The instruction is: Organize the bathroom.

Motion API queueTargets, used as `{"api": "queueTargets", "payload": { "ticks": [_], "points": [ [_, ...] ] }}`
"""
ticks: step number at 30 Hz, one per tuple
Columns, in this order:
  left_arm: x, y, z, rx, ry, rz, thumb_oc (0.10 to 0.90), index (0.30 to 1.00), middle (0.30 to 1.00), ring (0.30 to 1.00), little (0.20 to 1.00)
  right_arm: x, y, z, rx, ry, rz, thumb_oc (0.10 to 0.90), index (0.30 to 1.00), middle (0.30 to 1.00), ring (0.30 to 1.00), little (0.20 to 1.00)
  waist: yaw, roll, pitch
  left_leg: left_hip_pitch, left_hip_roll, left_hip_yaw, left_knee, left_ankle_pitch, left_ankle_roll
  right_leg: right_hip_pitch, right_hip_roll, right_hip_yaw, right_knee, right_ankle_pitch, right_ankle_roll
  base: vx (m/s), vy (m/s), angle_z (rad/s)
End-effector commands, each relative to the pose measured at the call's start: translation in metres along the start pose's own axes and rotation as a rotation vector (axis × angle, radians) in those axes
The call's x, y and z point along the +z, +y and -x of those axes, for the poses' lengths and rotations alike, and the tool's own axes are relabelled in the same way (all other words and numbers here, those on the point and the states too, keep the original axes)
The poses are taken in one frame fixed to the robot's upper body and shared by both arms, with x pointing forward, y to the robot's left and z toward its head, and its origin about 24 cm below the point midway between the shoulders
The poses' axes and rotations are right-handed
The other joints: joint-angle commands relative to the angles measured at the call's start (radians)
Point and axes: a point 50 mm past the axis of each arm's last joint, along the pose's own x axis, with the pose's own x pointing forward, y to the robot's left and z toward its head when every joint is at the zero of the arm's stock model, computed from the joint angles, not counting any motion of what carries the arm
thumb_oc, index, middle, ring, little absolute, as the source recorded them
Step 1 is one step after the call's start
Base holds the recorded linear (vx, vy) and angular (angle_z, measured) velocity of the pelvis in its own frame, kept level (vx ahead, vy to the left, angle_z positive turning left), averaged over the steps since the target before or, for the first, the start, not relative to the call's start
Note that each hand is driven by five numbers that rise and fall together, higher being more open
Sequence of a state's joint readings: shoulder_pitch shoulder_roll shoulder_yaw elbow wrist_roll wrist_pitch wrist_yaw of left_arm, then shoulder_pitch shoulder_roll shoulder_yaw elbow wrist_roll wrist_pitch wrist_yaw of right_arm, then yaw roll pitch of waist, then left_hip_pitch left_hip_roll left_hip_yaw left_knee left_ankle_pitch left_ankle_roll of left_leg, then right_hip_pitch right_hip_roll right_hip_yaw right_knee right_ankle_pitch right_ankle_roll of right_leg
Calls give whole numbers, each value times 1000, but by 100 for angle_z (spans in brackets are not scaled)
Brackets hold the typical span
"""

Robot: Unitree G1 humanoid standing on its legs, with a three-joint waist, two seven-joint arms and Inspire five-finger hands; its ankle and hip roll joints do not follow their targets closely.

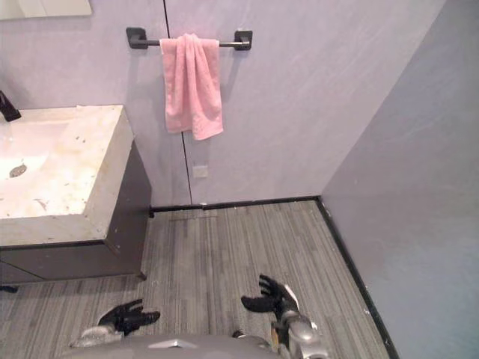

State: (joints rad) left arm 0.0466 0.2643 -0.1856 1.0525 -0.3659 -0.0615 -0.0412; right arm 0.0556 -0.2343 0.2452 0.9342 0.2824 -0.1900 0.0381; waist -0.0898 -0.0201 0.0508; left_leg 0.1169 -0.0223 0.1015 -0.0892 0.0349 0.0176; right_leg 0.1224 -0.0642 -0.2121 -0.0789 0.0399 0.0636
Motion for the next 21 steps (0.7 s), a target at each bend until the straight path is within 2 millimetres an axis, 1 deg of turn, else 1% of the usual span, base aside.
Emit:
{"api": "queueTargets", "payload": {
  "ticks": [1, 2, 3, 4, 5, 6, 7, 8, 9, 10, 11, 12, 13, 15, 16, 17, 18, 19, 20, 21],
  "points": [
    [68, 13, -4, 52, -264, 63, 800, 900, 900, 900, 900, 90, -12, -10, -14, -366, 71, 800, 900, 900, 900, 900, -6, 55, 18, 17, 14, 103, 39, -88, -19, -17, 46, -56, 90, -140, 49, 30, -65, 0],
    [77, 14, -2, 54, -294, 65, 800, 900, 900, 900, 900, 98, -10, -9, -12, -401, 77, 800, 900, 900, 900, 900, -7, 56, 18, 17, 15, 103, 41, -88, -19, -17, 47, -56, 90, -141, 49, 42, -86, -2],
    [94, 16, 1, 57, -368, 51, 800, 900, 900, 900, 900, 112, -8, -5, -7, -474, 80, 800, 900, 900, 900, 900, -9, 56, 18, 17, 16, 105, 44, -88, -19, -17, 48, -56, 91, -141, 47, 23, -50, -2],
    [94, 16, 1, 57, -367, 51, 800, 900, 900, 900, 900, 112, -8, -5, -7, -473, 81, 800, 900, 900, 900, 900, -9, 56, 18, 17, 16, 105, 44, -88, -19, -17, 48, -56, 91, -141, 47, 37, -84, -4],
    [114, 15, 7, 37, -456, 29, 800, 900, 900, 900, 900, 129, -3, 1, -2, -559, 91, 800, 900, 900, 900, 900, -10, 55, 22, 11, 16, 110, 69, -97, -20, -17, 49, -55, 94, -143, 43, 23, -59, -4],
    [118, 15, 8, 33, -472, 19, 800, 900, 900, 900, 900, 133, -3, 3, -2, -578, 97, 800, 900, 900, 900, 900, -9, 55, 23, 7, 16, 112, 79, -100, -21, -17, 49, -55, 95, -144, 42, 25, -113, -10],
    [139, 12, 17, 24, -563, -42, 800, 900, 900, 900, 900, 151, -1, 10, 7, -662, 99, 800, 900, 900, 900, 900, -4, 45, 33, -35, 12, 123, 162, -121, -30, -16, 43, -50, 100, -147, 34, 4, -62, -10],
    [139, 12, 17, 24, -563, -42, 800, 900, 900, 900, 900, 151, -1, 10, 7, -662, 99, 800, 900, 900, 900, 900, -4, 45, 33, -35, 12, 123, 162, -121, -30, -16, 43, -50, 100, -147, 34, -1, -110, -12],
    [156, 9, 25, 14, -641, -79, 800, 900, 900, 900, 900, 168, 0, 17, 9, -751, 124, 800, 900, 900, 900, 900, 3, 31, 47, -101, 15, 133, 274, -145, -39, -15, 32, -45, 112, -149, 21, -9, -114, -10],
    [171, 8, 33, 11, -697, -73, 800, 900, 900, 900, 900, 183, 0, 23, 11, -823, 138, 800, 900, 900, 900, 900, 10, 20, 68, -167, 33, 130, 388, -116, -54, -13, 27, -41, 117, -146, 6, -2, -157, -21],
    [187, 6, 41, 14, -759, -67, 800, 900, 900, 900, 900, 197, 1, 29, 7, -894, 152, 800, 900, 900, 900, 900, 17, 15, 87, -210, 46, 122, 459, -105, -57, -13, 27, -35, 127, -146, -4, 11, -114, -32],
    [195, 4, 46, -1, -797, -57, 800, 900, 900, 900, 900, 203, 1, 32, 6, -929, 158, 800, 900, 900, 900, 900, 20, 14, 96, -226, 48, 114, 476, -101, -55, -13, 30, -29, 134, -151, -8, 32, -62, -28],
    [202, 1, 50, -15, -825, -43, 800, 900, 900, 900, 900, 209, 1, 34, 6, -958, 158, 800, 900, 900, 900, 900, 23, 16, 103, -233, 46, 108, 474, -94, -53, -12, 36, -23, 143, -156, -10, 60, -18, -7],
    [215, -6, 58, -36, -878, -25, 800, 900, 900, 900, 900, 220, 3, 39, 6, -1016, 153, 800, 900, 900, 900, 900, 29, 22, 111, -226, 36, 104, 428, -77, -48, -12, 50, -12, 159, -167, -12, 129, 13, 8],
    [229, -18, 71, -73, -974, -6, 800, 900, 900, 900, 900, 233, 8, 48, 3, -1106, 158, 800, 900, 900, 900, 900, 30, 33, 112, -215, 31, 104, 352, -50, -46, -13, 69, -4, 158, -169, -13, 229, 47, 0],
    [236, -26, 79, -77, -1014, -13, 800, 900, 900, 900, 900, 239, 10, 52, 3, -1137, 156, 800, 900, 900, 900, 900, 31, 44, 111, -195, 29, 99, 263, -19, -49, -5, 84, -7, 151, -170, -11, 280, 61, -2],
    [241, -32, 85, -82, -1054, -18, 800, 900, 900, 900, 900, 242, 12, 56, -1, -1167, 156, 800, 900, 900, 900, 900, 30, 52, 109, -192, 34, 97, 209, 10, -53, 1, 96, -6, 145, -172, -11, 256, 64, -6],
    [246, -37, 93, -75, -1098, -5, 800, 900, 900, 900, 900, 245, 13, 61, -5, -1197, 150, 800, 900, 900, 900, 900, 30, 62, 107, -201, 44, 94, 143, 51, -61, 14, 109, -1, 138, -175, -12, 291, 51, -14],
    [251, -43, 100, -65, -1146, -3, 800, 900, 900, 900, 900, 247, 14, 65, -14, -1224, 147, 800, 900, 900, 900, 900, 33, 66, 107, -212, 50, 86, 86, 93, -69, 30, 117, 2, 133, -183, -12, 332, 41, -13],
    [255, -47, 107, -65, -1188, 16, 800, 900, 900, 900, 900, 249, 15, 70, -23, -1264, 150, 800, 900, 900, 900, 900, 39, 71, 106, -241, 63, 75, 54, 126, -77, 41, 128, 5, 135, -192, -13, 346, 14, -8]
  ]
}}
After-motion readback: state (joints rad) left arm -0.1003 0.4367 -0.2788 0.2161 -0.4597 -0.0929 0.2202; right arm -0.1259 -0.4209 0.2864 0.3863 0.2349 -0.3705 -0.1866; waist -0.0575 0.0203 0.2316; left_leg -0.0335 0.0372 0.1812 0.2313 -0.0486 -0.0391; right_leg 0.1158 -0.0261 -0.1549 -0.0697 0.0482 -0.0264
